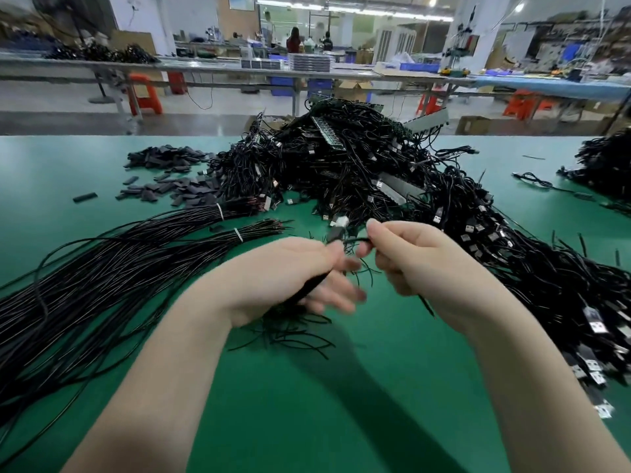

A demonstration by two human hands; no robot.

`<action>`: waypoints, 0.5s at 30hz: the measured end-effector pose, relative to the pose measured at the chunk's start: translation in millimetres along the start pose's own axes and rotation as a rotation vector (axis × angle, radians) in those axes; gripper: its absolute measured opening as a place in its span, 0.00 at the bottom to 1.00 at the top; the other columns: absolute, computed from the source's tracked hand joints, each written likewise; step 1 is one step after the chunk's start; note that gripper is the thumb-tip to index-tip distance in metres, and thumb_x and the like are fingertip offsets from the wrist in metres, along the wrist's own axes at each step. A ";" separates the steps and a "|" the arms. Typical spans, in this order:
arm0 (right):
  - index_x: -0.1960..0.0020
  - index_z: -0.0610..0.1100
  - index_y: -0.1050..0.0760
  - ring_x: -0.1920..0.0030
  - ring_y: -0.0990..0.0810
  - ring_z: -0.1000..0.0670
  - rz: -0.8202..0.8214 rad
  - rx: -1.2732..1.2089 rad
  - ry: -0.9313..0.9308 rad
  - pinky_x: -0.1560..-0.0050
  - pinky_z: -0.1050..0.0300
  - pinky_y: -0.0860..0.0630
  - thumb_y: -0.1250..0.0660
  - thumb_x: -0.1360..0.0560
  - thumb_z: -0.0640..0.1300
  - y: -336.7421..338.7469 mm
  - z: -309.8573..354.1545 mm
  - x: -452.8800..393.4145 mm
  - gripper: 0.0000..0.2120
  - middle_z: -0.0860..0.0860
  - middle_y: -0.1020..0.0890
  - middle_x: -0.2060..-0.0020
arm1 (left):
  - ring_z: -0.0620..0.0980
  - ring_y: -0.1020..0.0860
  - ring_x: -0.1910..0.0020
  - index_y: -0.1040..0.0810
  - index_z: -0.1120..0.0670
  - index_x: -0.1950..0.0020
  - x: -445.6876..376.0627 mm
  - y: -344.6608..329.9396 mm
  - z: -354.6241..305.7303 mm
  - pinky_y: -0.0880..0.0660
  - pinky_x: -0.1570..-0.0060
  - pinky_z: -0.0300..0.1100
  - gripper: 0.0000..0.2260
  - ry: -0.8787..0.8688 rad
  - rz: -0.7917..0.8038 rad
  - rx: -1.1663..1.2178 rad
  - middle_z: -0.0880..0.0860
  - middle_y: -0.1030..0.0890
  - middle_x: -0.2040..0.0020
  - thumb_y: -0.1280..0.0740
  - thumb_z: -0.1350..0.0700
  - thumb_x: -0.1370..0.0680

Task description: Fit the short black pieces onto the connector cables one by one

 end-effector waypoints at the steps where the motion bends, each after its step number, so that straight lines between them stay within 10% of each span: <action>1: 0.63 0.51 0.23 0.75 0.39 0.55 0.045 -0.048 0.059 0.76 0.64 0.41 0.40 0.21 0.54 -6.4 7.9 3.3 0.15 0.57 0.32 0.75 | 0.47 0.17 0.55 0.21 0.56 0.43 -5.5 -2.4 -0.2 0.22 0.49 0.42 0.16 -0.031 -0.080 0.113 0.50 0.15 0.55 0.45 0.49 0.16; 7: 0.61 0.48 0.23 0.75 0.35 0.53 0.325 -0.077 0.050 0.73 0.61 0.38 0.43 0.18 0.52 -38.7 8.4 9.6 0.18 0.53 0.31 0.75 | 0.47 0.16 0.53 0.21 0.55 0.46 -6.8 1.0 -17.5 0.20 0.52 0.40 0.16 -0.295 -0.159 0.846 0.51 0.14 0.53 0.45 0.49 0.18; 10: 0.61 0.46 0.24 0.73 0.36 0.54 0.259 0.054 -0.013 0.70 0.59 0.38 0.43 0.18 0.52 -36.0 -3.3 3.7 0.18 0.55 0.32 0.75 | 0.44 0.24 0.70 0.26 0.52 0.56 -5.3 -3.1 -18.2 0.23 0.62 0.37 0.13 -0.263 -0.241 0.855 0.44 0.27 0.71 0.45 0.50 0.17; 15: 0.57 0.51 0.24 0.60 0.27 0.56 0.156 -0.082 0.125 0.55 0.58 0.27 0.34 0.26 0.53 -38.8 -0.4 1.8 0.06 0.53 0.25 0.62 | 0.45 0.24 0.70 0.30 0.50 0.60 -9.8 -12.8 -13.6 0.27 0.61 0.39 0.16 -0.209 -0.170 0.776 0.45 0.30 0.72 0.47 0.47 0.17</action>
Point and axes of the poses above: each hand's wrist, its own x-axis away from the middle knuckle, its own y-axis out of the back of the hand, z = x × y, the point moved 2 cm from there along -x, towards the middle knuckle
